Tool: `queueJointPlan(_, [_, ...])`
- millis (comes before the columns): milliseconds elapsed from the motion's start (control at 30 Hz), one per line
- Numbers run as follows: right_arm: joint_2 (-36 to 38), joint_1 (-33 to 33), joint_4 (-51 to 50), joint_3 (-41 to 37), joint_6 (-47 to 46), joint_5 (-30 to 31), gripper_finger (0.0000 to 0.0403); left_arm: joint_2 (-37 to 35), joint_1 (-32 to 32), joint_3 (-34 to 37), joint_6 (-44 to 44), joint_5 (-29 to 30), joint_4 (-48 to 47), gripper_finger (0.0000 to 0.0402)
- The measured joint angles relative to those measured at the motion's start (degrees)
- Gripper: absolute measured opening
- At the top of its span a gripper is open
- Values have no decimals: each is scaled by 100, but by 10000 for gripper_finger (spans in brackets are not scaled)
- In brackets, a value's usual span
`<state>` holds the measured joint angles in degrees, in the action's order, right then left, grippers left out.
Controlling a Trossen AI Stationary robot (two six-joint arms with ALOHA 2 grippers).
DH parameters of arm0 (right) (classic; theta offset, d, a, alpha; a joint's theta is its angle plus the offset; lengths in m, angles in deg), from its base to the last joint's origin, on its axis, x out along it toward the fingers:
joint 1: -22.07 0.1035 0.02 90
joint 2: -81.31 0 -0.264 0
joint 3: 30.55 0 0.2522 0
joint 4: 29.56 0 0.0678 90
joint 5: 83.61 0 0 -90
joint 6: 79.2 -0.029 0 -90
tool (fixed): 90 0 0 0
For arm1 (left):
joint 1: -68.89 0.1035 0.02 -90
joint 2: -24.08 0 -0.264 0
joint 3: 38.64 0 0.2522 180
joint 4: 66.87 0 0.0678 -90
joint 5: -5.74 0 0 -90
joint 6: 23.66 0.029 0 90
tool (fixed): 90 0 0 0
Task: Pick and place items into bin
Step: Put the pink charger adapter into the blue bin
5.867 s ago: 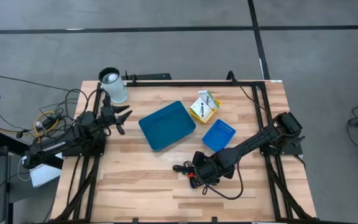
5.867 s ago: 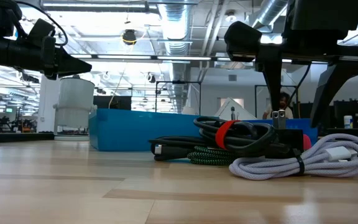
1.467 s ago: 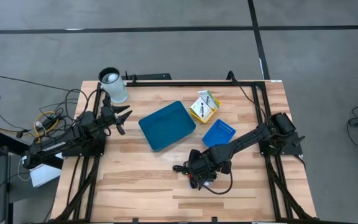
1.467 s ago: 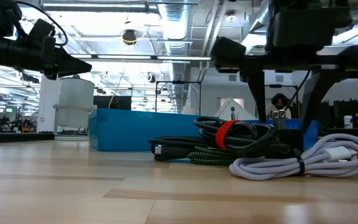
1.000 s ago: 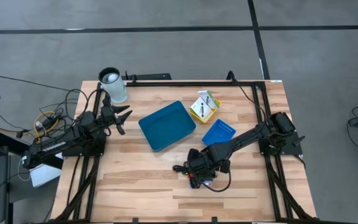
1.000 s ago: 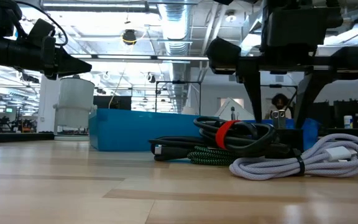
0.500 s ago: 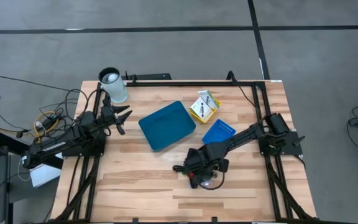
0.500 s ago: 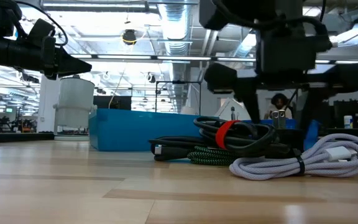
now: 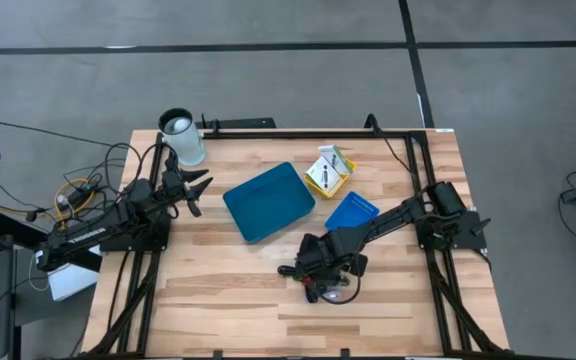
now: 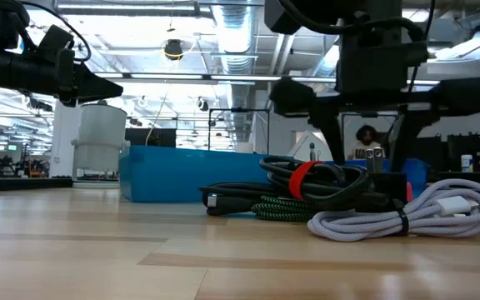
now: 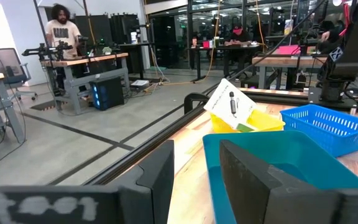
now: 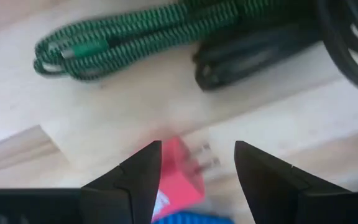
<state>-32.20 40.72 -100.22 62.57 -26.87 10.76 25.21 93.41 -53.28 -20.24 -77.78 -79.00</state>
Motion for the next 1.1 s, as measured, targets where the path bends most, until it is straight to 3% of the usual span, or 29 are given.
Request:
queueJointPlan(333, [4,-1,-744,402,-932,232,168,0,-1,-2,0,-2,0,119])
queueJointPlan(1100, [11,-17,-999,826,-3261,132,140,0,0,-1,0,-2,0,119])
